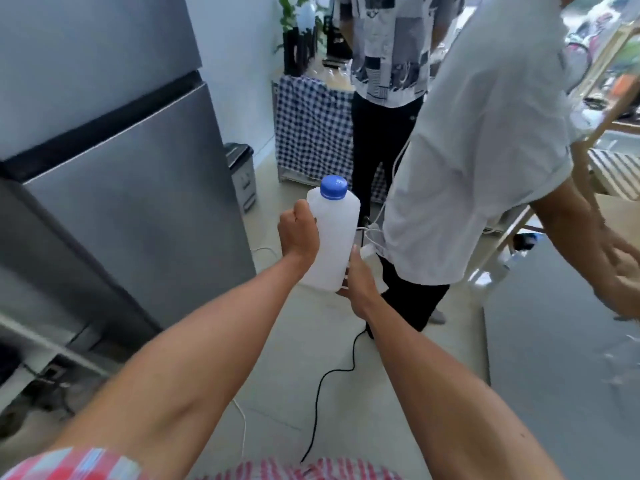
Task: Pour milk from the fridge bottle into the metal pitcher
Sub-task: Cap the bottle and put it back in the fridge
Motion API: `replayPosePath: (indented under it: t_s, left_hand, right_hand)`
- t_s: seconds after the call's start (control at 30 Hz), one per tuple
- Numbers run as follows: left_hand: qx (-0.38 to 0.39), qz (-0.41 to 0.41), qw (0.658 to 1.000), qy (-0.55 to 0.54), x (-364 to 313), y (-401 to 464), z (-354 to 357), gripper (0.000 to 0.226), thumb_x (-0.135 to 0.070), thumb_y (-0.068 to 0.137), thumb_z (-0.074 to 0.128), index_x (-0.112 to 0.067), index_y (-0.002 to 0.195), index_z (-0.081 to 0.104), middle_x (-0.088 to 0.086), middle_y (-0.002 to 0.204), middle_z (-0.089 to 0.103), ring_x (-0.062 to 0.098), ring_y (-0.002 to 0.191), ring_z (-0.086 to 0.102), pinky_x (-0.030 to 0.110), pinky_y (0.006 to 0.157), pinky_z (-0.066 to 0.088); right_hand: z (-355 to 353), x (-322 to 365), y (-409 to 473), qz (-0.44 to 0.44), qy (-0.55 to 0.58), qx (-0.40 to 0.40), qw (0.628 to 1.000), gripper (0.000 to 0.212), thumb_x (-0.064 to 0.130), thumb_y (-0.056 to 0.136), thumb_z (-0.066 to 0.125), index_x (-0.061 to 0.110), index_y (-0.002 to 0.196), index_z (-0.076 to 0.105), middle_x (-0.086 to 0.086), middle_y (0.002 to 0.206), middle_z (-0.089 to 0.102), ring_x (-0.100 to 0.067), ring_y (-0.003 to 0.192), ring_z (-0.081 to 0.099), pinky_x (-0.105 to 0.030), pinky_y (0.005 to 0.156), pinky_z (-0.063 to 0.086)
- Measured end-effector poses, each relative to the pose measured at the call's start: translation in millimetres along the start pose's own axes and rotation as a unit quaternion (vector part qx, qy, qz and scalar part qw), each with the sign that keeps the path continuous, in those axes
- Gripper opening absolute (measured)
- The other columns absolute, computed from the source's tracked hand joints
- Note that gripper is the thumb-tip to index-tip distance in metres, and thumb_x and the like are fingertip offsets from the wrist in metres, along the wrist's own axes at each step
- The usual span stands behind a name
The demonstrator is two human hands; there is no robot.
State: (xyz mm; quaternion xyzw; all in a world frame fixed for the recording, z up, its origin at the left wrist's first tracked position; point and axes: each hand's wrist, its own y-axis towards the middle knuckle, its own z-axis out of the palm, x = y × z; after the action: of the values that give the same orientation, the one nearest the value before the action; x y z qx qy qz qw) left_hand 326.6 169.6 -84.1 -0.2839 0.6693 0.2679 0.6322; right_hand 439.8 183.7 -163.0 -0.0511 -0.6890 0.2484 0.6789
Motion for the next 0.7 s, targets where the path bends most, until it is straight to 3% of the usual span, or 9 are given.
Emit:
replayPosePath:
  t_s: [0.13,0.37,0.5,0.57,0.7]
  left_hand:
    - [-0.097,0.000,0.995,0.014,-3,28,-65,0.043,-0.021,0.097,0.039,-0.020,0.054,0.030,-0.005,0.050,0.037,0.011,0.045,0.030,0.031,0.051,0.026]
    - [-0.225,-0.013,0.974,-0.001,-1,49,-157,0.036,-0.033,0.087,0.036,-0.021,0.054,0.029,-0.004,0.050,0.038,0.017,0.053,0.035,0.030,0.055,0.029]
    - [-0.311,-0.022,0.950,0.001,-2,51,-194,0.045,-0.019,0.101,0.038,-0.017,0.057,0.030,-0.008,0.046,0.037,0.003,0.038,0.034,0.021,0.043,0.028]
    - [-0.352,-0.026,0.936,-0.015,-3,51,-210,0.044,-0.022,0.097,0.040,-0.019,0.054,0.032,-0.007,0.047,0.038,0.007,0.041,0.033,0.025,0.049,0.028]
    - [-0.407,-0.046,0.911,-0.035,-3,46,-236,0.046,-0.034,0.082,0.040,-0.022,0.039,0.036,-0.008,0.043,0.036,0.021,0.052,0.031,0.033,0.055,0.028]
  right_hand:
    - [68,3,17,0.015,-0.042,0.070,0.997,0.063,0.064,0.106,0.024,0.022,0.132,0.063,-0.008,0.125,0.069,-0.027,0.111,0.068,-0.037,0.070,0.057]
    - [166,11,18,0.019,-0.102,0.217,0.971,0.049,0.056,0.109,0.025,0.028,0.106,0.064,-0.008,0.111,0.071,-0.025,0.099,0.069,-0.046,0.084,0.059]
    - [208,10,20,0.024,-0.156,0.271,0.950,0.065,0.072,0.091,0.033,0.024,0.110,0.071,-0.010,0.113,0.074,-0.028,0.099,0.074,-0.050,0.080,0.065]
    - [225,8,22,0.028,-0.171,0.303,0.937,0.071,0.076,0.081,0.035,0.025,0.112,0.072,-0.008,0.115,0.074,-0.028,0.100,0.074,-0.051,0.080,0.065]
    - [254,5,19,0.033,-0.187,0.356,0.915,0.067,0.072,0.081,0.038,0.022,0.107,0.074,-0.009,0.113,0.075,-0.031,0.105,0.073,-0.055,0.090,0.061]
